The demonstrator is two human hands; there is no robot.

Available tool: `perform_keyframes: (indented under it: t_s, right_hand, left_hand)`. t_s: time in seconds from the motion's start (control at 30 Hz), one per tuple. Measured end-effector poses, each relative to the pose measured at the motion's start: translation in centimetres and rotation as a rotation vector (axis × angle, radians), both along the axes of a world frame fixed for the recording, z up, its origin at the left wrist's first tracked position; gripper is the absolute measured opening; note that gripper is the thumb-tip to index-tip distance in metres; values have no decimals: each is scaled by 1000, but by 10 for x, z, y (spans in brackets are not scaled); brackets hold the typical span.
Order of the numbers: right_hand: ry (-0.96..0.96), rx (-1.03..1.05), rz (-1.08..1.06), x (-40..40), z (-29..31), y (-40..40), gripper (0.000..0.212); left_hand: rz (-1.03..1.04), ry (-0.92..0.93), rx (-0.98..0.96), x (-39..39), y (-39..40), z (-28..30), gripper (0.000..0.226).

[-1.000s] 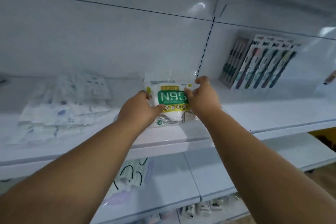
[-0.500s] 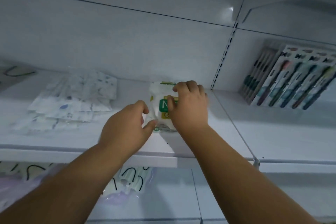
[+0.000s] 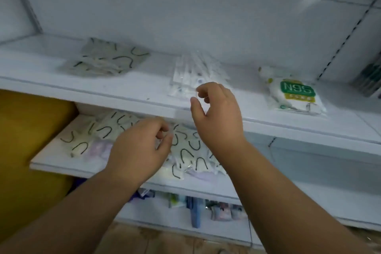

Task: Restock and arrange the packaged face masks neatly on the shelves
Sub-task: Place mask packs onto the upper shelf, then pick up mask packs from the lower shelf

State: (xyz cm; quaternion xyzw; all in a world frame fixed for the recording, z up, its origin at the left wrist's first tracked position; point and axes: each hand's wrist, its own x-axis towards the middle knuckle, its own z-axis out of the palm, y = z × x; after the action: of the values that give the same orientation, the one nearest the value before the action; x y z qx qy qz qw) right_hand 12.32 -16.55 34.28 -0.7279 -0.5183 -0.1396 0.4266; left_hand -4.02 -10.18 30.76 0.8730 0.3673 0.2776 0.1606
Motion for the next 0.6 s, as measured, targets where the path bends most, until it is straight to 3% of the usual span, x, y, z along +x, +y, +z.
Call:
perform_keyframes:
  t_s: [0.17, 0.37, 0.6]
  right_hand:
    - [76, -84, 119, -96, -28, 34, 14]
    - [116, -210, 212, -146, -69, 91, 12]
    - [238, -340, 211, -218, -112, 181, 7]
  left_hand:
    - [66, 117, -108, -87, 35, -36, 15]
    - [124, 72, -157, -137, 95, -77, 19]
    - [220, 181, -364, -222, 179, -110, 22]
